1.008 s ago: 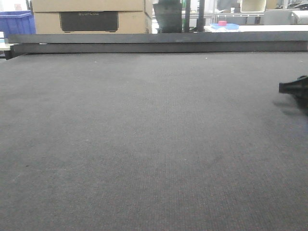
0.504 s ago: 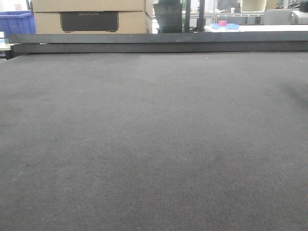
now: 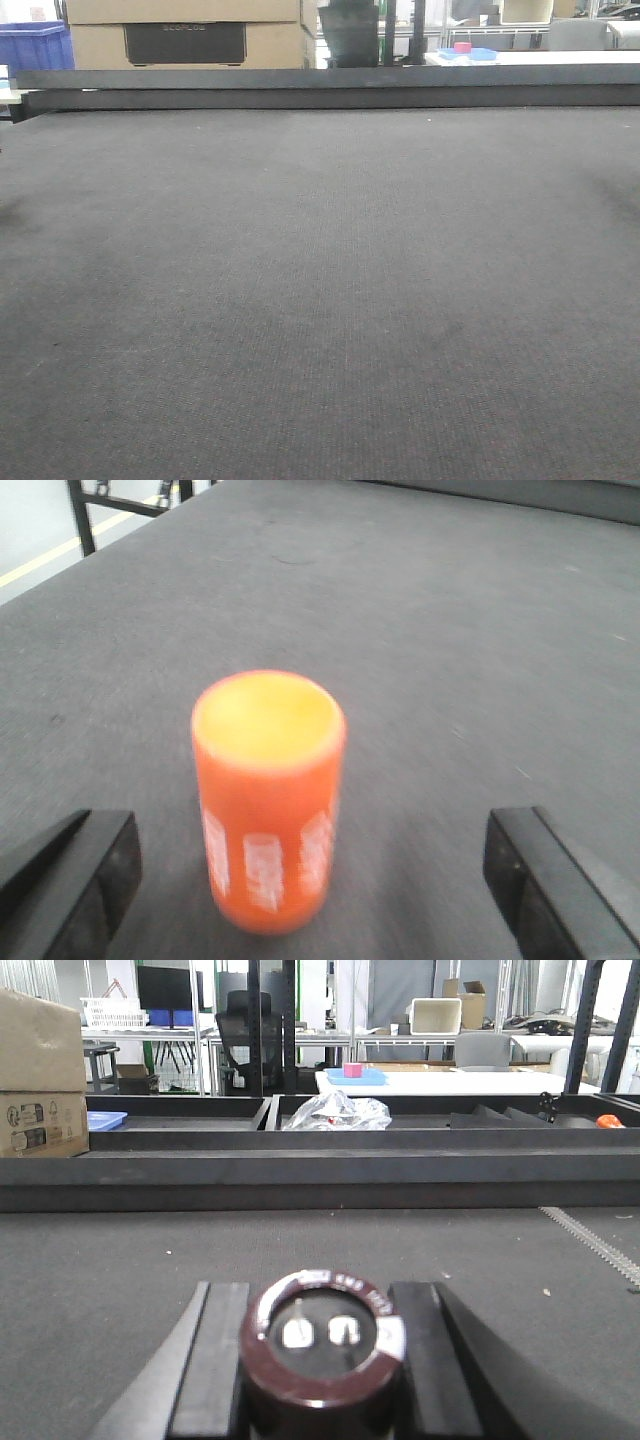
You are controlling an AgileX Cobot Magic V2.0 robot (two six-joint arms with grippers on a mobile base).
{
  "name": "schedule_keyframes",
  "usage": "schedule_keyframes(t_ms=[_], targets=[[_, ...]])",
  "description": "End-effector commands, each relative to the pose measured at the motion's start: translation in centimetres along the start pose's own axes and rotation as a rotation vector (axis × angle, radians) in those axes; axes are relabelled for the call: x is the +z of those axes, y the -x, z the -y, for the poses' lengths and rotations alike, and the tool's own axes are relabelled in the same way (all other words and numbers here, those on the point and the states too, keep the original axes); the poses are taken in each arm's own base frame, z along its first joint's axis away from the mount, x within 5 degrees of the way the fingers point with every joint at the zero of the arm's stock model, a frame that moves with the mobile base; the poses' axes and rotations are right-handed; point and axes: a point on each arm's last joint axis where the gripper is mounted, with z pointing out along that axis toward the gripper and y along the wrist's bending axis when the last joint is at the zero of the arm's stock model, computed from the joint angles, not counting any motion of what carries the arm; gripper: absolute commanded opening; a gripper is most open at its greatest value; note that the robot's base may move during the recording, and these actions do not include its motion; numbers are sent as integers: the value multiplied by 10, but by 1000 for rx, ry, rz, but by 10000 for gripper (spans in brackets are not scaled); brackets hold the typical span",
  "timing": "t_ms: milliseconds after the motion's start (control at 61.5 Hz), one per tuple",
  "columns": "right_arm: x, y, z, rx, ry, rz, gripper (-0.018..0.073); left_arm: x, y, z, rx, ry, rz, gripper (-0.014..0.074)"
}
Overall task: Place cylindrical capacitor in blue bin on shelf
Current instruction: 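Lift both held objects up off the felt tabletop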
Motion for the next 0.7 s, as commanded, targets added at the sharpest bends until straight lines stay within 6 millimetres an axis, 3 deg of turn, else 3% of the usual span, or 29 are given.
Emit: schedule_keyframes(t_ms=[0,211,455,569,683], targets=[[-2,3,1,-5,1,10,-162,18,-1,-5,-23,27,22,601],[-2,1,1,-5,3,-7,-162,47,-7,-11,-31,49,17,601],[-2,1,0,-7,5,-11,-162,53,-8,-13,-33,55,13,575],[-2,-1,0,-7,8,-42,-162,53,-8,-13,-34,55,16,420],[-2,-3,0,-7,10,-67,-162,53,-8,-13,-34,55,13,146]])
